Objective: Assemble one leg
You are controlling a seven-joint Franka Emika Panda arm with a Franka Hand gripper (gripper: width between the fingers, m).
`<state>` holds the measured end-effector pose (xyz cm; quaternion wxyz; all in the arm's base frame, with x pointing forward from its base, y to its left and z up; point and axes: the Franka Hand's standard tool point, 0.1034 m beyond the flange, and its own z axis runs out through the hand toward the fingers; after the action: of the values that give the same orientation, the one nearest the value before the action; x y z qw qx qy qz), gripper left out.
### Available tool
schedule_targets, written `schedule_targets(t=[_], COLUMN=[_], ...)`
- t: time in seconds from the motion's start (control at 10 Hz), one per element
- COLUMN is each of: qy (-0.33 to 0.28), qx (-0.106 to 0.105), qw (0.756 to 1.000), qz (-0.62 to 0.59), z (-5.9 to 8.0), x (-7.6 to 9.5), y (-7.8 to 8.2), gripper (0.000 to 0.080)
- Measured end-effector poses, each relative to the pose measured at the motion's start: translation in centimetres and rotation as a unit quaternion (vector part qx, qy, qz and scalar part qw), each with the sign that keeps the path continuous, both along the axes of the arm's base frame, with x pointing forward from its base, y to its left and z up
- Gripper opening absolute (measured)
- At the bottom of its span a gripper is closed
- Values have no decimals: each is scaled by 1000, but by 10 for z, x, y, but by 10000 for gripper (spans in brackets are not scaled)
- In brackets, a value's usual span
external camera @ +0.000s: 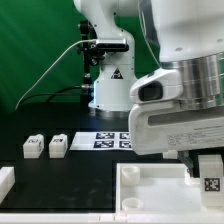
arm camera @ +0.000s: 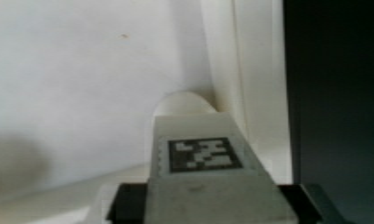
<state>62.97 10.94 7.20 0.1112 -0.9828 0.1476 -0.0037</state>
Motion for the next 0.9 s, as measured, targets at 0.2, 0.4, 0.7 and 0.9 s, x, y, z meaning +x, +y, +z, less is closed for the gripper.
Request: schedule_targets(t=[0.2,0.4,0.7,0.9], qy=[20,30,30,30], qx=[15,16,7,7], qw=[998,995,994,994], qz=[-63,-96,-103,-103], z=[0,0,-1,-1], x=[0,-1,-1,-1], y=[0,3,3,4], gripper=[292,294,294,383])
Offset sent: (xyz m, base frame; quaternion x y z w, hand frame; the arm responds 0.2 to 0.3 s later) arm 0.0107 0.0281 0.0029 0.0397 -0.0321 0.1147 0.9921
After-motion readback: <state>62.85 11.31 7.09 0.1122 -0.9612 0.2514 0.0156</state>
